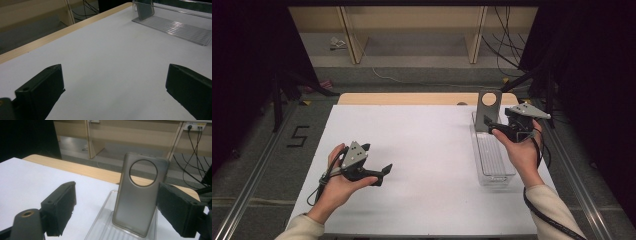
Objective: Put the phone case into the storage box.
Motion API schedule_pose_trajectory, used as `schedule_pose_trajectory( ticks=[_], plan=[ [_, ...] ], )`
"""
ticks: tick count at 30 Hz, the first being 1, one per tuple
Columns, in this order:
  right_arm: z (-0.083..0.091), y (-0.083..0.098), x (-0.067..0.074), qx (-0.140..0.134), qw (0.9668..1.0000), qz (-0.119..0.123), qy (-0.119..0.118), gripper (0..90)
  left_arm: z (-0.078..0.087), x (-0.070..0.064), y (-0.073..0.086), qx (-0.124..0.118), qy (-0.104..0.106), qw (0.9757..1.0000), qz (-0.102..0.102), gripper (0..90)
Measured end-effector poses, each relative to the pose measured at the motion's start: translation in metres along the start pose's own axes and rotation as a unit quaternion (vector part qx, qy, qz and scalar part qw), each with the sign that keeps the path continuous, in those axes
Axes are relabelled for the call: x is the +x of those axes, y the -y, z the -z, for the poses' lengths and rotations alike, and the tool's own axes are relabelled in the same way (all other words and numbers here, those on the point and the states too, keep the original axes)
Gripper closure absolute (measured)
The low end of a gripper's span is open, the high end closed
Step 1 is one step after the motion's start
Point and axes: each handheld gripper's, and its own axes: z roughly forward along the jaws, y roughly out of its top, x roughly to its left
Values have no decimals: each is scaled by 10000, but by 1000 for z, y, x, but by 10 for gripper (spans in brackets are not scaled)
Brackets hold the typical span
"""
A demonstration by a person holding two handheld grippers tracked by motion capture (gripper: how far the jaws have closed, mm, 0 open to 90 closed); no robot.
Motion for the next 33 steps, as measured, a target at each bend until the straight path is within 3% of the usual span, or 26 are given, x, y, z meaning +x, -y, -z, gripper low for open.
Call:
schedule_pose_trajectory(
  ticks=[33],
  plan=[
    [25, 19, 18, -82, 9980, 42, -618, 168, 7, 1, 2, -90, 16, 9999, 67, 25]
  ],
)
